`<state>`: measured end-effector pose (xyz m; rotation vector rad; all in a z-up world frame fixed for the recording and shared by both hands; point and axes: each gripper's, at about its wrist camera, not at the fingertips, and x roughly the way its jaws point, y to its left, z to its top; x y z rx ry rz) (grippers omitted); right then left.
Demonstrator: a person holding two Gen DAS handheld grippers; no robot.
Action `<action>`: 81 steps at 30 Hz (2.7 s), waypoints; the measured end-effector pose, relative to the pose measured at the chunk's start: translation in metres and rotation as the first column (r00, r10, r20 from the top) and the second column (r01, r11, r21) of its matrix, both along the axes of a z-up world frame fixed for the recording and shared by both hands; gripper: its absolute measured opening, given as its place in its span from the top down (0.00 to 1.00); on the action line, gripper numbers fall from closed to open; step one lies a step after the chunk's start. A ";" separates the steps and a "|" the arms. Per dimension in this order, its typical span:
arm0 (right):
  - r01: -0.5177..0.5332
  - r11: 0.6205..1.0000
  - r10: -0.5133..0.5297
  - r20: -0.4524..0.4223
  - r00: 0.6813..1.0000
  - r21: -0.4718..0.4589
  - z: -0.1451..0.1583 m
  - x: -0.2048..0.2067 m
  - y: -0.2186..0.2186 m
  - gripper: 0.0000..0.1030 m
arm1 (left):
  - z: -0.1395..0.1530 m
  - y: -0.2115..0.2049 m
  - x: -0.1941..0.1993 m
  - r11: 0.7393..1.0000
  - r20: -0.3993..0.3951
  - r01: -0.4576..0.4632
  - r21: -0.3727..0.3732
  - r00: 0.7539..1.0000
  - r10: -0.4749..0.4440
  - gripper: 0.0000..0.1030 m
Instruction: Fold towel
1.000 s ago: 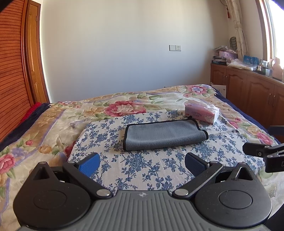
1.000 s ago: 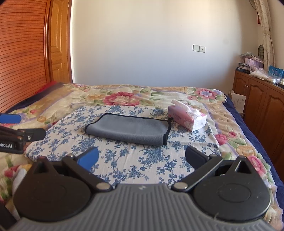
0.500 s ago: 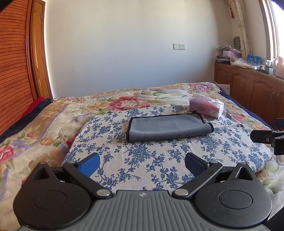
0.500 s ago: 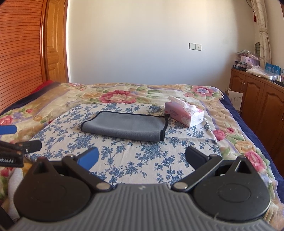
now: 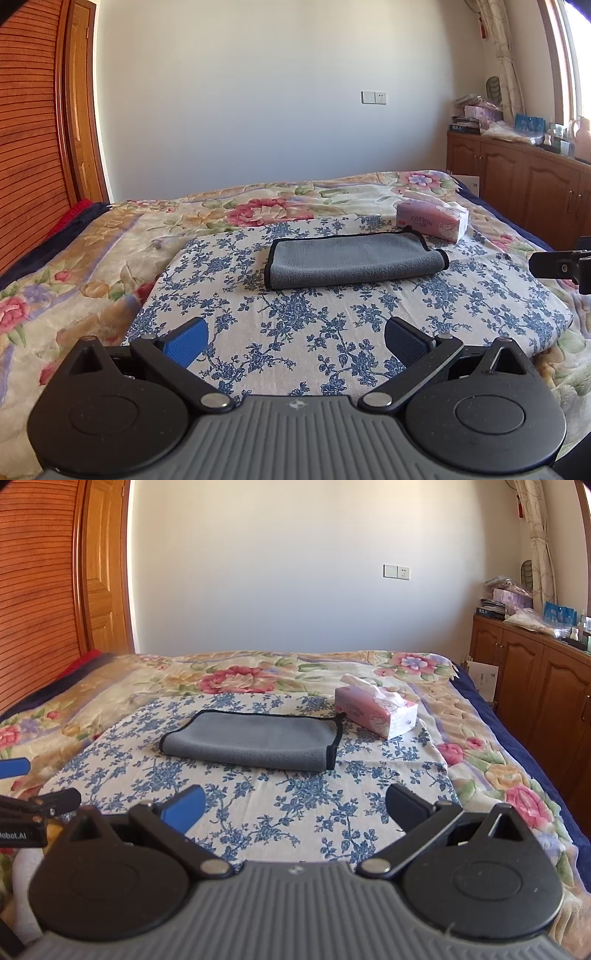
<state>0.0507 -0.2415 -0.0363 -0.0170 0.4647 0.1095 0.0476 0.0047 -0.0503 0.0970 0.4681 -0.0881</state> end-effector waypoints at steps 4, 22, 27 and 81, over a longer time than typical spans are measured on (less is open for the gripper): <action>0.005 1.000 -0.005 0.006 1.000 0.000 0.000 0.000 -0.001 0.00 | 0.000 0.000 0.000 1.000 0.016 0.001 0.000 1.000 -0.001 0.00; 0.030 0.999 -0.029 0.105 0.994 -0.010 0.007 -0.007 -0.001 0.00 | 0.015 0.004 -0.008 1.000 0.122 -0.014 -0.020 0.992 0.016 0.00; 0.033 0.999 -0.031 0.122 0.992 -0.014 0.008 -0.010 -0.001 0.00 | 0.019 0.003 -0.010 1.000 0.140 -0.007 -0.021 0.990 0.010 0.00; 0.058 0.998 -0.054 0.207 0.977 -0.017 0.012 -0.018 -0.001 0.00 | 0.027 0.005 -0.017 0.999 0.199 -0.028 -0.016 0.979 0.031 0.00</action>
